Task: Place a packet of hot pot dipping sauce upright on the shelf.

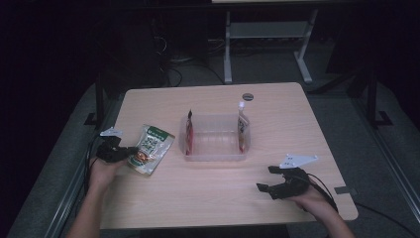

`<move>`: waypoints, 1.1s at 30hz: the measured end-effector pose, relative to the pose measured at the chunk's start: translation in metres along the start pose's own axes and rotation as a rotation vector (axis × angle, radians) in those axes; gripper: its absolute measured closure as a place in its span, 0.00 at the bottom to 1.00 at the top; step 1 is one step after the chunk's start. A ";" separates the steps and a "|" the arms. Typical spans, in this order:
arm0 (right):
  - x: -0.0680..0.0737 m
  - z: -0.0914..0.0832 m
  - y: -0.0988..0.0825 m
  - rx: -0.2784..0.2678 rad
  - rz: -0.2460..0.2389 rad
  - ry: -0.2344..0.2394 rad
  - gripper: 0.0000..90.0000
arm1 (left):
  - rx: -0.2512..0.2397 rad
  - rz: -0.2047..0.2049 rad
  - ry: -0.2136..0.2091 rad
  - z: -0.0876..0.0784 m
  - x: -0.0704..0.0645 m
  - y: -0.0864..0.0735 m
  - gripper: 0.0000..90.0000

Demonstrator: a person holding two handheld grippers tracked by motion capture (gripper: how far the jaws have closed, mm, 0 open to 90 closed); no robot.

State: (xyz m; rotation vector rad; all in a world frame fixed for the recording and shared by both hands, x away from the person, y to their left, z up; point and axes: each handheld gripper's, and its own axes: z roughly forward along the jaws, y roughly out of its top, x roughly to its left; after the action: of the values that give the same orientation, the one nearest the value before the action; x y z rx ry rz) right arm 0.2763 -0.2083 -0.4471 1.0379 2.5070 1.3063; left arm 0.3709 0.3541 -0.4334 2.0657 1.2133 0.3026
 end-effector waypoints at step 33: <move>-0.004 -0.001 0.006 -0.069 0.045 0.013 0.17 | -0.052 0.140 -0.242 -0.087 -0.058 -0.037 1.00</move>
State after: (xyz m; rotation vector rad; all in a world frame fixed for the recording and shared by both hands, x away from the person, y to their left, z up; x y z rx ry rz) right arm 0.2822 -0.2097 -0.4423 1.0809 2.4424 1.4051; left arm 0.2700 0.3574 -0.3872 2.0774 0.9107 0.1418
